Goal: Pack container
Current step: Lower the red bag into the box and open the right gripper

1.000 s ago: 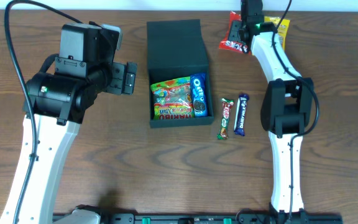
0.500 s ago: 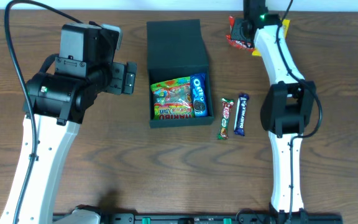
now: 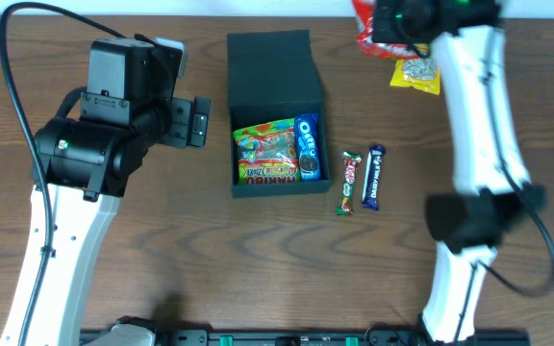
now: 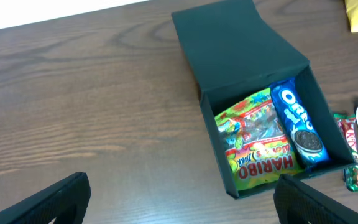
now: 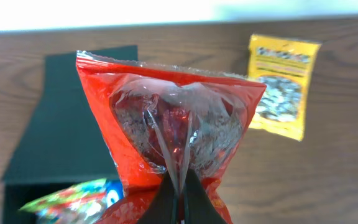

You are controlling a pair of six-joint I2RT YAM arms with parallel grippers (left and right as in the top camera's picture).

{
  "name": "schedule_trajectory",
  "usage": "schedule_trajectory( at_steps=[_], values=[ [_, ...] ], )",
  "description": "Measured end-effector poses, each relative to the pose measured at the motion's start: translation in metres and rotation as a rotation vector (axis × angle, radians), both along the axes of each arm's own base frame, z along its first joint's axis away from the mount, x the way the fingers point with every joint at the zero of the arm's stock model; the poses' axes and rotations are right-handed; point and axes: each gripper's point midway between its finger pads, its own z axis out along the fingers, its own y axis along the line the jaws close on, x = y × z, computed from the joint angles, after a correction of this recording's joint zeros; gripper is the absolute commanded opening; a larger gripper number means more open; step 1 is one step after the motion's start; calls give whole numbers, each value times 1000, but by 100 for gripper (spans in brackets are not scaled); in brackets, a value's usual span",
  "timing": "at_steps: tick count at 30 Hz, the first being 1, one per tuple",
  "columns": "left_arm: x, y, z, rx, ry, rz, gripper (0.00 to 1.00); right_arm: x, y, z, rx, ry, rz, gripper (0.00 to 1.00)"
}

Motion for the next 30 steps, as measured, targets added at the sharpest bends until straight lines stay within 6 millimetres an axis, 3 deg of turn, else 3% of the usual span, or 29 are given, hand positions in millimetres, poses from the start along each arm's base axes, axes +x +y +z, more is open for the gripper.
schedule_trajectory(
  at_steps=[2,4,6,9,10,13,20,24,30],
  values=[
    [0,0,1,-1,-1,-1,95,-22,-7,20,5,-20,-5,1],
    [-1,0,1,1,-3,-4,95,-43,-14,21,2,0,-12,1],
    [-1,0,1,2,-5,-7,95,-59,-15,8,-2,52,-16,1],
    [-1,0,2,6,-6,-12,95,-74,-6,-29,-12,162,-7,1],
    [-1,0,2,7,-7,-13,95,-78,1,-42,-17,193,5,1],
    [-1,0,2,12,-8,-19,95,-89,48,-81,-25,254,83,1],
    [-1,0,2,11,-8,-19,95,-116,152,-122,46,244,199,1],
    [-2,-2,2,3,-6,-27,95,-124,181,-149,103,230,171,1],
    [-2,-4,2,-5,-4,-34,95,-121,202,-169,140,147,142,1]
  ],
)
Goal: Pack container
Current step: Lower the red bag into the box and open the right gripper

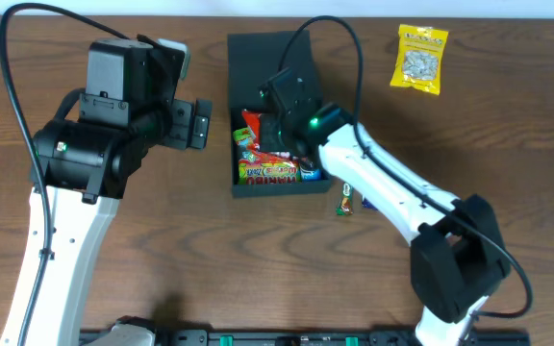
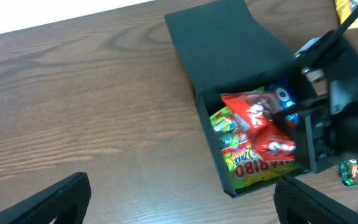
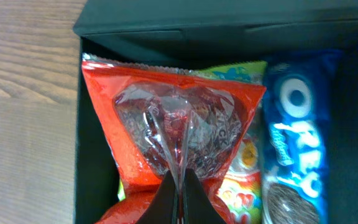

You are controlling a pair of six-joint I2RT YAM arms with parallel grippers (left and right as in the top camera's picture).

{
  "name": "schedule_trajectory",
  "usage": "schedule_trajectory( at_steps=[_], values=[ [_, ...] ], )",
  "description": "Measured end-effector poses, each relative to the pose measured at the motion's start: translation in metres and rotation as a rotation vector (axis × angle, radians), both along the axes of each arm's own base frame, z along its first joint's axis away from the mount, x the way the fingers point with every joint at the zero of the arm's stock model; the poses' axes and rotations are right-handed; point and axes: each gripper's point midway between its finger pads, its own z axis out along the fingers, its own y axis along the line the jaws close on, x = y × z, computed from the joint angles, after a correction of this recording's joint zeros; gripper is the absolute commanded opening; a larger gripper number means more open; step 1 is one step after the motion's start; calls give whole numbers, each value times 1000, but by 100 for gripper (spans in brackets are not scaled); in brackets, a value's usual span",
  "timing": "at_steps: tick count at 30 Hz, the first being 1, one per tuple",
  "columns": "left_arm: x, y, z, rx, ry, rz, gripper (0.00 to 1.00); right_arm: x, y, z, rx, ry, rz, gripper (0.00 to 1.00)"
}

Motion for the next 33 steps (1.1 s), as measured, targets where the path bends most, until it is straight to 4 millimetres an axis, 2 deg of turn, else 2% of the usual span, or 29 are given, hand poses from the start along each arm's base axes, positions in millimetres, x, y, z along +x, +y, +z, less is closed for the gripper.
schedule_trajectory(
  at_steps=[3,9,10,12,13,15,18,21,24,25,27,28,29,30,31,33],
  values=[
    [-1,0,-1,1,3,-1,95,-4,10,-9,12,-22,7,1],
    [-1,0,-1,1,6,-1,95,-11,12,-32,-25,-10,-2,1],
    [-1,0,-1,1,6,-1,95,-11,13,-38,-30,-8,-4,8],
    [-1,0,-1,2,8,-1,95,-9,15,-49,-33,3,-11,58],
    [-2,0,-1,2,9,-1,95,-9,17,-54,-36,8,-7,72],
    [-3,1,-3,4,16,-1,95,-11,18,-62,-40,23,0,84],
    [-4,1,-4,5,23,-1,95,-13,22,-60,-46,20,37,99],
    [-5,1,-4,6,25,-1,95,-9,20,-50,-55,-5,68,99],
    [-5,1,-4,5,24,-1,95,0,17,-18,-33,-70,86,98],
    [-5,1,-4,5,24,-1,95,3,16,-3,-21,-98,88,88],
    [-5,1,-4,5,23,-1,95,6,10,33,6,-163,92,53],
    [-5,1,-4,5,24,-1,95,6,7,51,20,-189,87,22],
    [-5,1,-4,5,24,0,95,6,4,64,31,-207,84,10],
    [-5,1,-4,5,24,0,95,4,2,74,35,-218,86,3],
    [-5,1,-4,5,23,0,95,0,-1,81,34,-217,88,1],
    [-5,1,-3,5,22,-1,95,-5,-4,72,10,-183,93,1]
  ],
)
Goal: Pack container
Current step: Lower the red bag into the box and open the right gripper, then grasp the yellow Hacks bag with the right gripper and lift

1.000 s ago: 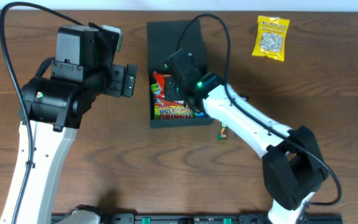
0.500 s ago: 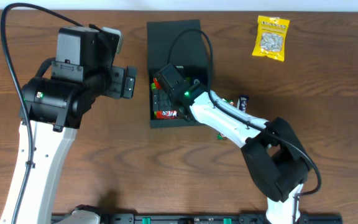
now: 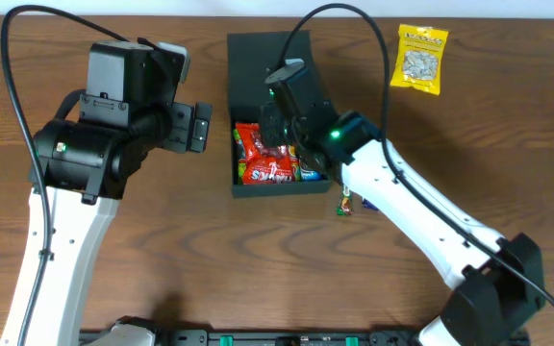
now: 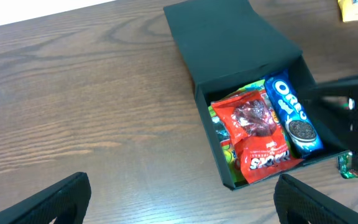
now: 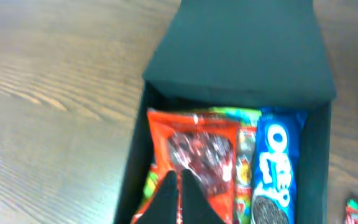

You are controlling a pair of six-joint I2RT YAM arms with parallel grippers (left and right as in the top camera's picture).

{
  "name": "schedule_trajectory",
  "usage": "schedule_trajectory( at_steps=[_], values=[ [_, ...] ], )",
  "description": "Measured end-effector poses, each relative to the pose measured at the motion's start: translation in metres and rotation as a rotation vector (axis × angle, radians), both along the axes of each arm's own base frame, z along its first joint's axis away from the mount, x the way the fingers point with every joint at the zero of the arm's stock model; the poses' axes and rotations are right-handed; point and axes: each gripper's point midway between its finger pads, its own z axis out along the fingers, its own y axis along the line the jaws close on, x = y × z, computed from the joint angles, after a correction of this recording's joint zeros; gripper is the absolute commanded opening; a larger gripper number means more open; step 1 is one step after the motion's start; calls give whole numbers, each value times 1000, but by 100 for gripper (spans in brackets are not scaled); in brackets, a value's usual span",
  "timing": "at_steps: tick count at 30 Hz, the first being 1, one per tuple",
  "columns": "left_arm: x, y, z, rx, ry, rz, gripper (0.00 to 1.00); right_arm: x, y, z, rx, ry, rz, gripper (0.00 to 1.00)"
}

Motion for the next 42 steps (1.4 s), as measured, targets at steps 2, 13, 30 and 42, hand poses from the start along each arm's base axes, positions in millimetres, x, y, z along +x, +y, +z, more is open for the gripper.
schedule_trajectory(
  at_steps=[2,13,30,42],
  values=[
    [0,0,0,-1,-1,0,95,-2,-1,-25,-44,54,4,1],
    [1,0,0,-1,-2,0,95,-9,24,-139,-86,271,114,1],
    [0,0,0,-12,1,13,95,35,-19,-66,-14,144,60,45],
    [0,0,0,-14,1,15,95,139,-256,-5,-170,-141,-528,87]
  ],
)
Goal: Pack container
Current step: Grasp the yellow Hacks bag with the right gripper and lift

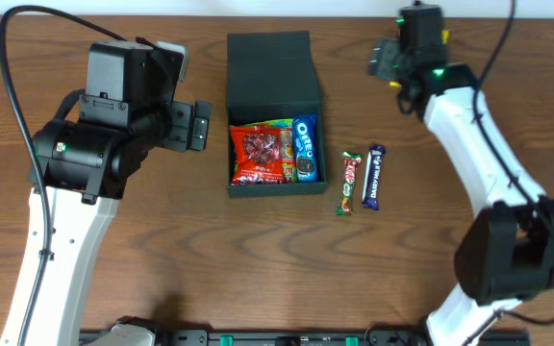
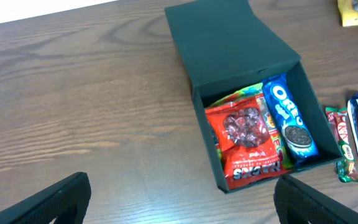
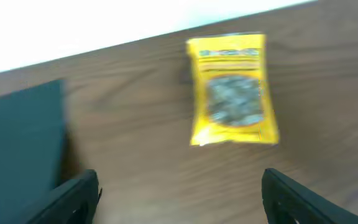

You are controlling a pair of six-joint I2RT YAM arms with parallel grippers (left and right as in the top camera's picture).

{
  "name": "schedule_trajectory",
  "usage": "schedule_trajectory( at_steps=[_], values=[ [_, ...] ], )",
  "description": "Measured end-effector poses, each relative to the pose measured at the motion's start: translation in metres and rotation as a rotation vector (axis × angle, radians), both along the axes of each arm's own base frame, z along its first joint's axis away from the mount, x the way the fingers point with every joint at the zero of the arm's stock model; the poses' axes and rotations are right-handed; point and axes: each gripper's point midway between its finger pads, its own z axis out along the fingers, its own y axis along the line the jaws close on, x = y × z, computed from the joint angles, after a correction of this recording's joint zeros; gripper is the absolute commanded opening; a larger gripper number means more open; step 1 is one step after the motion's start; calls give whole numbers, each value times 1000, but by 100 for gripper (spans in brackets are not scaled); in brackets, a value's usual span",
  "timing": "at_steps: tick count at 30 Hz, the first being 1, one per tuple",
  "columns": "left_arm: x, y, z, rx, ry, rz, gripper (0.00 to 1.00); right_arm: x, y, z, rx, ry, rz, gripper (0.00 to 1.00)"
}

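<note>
The dark green box (image 1: 240, 188) stands mid-table with its lid folded back. Inside lie a red snack bag (image 1: 261, 153) over a Haribo bag, and a blue Oreo pack (image 1: 305, 146) on the right. Two chocolate bars, one red-green (image 1: 350, 183) and one blue (image 1: 374, 177), rest on the table right of the box. A yellow seed packet (image 3: 232, 88) lies at the back right, hidden under the arm in the overhead view. My right gripper (image 3: 178, 196) is open just short of that packet. At the box's left, my left gripper (image 2: 179, 199) hangs open and empty.
The box's lid (image 2: 229, 37) lies flat behind the box. The table's far edge (image 3: 135, 43) runs just behind the yellow packet. My left arm (image 1: 75, 183) stands over the table's left side.
My right gripper has left the box and now hangs open at the back right, before the yellow packet. The red bag stays in the box. The left arm has not moved.
My right gripper held the red snack bag above the back right of the table. Then it held the bag over the open box, then low inside it on the Haribo bag. Now the bag lies in the box and the gripper is open near the yellow packet.
</note>
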Motion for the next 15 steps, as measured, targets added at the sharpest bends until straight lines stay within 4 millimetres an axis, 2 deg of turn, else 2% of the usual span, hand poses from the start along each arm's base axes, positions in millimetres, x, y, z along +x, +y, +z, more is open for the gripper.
schedule_trajectory(
  at_steps=[3,7,9,15],
  values=[
    [0,0,0,0,-1,1,95,14,-33,-23,11,6,-51,91],
    [0,0,0,-2,0,2,95,25,-61,-60,18,51,-87,99],
    [0,0,0,-2,0,2,95,36,-66,-76,15,64,-82,99],
    [1,0,1,-3,-3,2,95,75,-66,-119,5,81,-54,98]
  ],
)
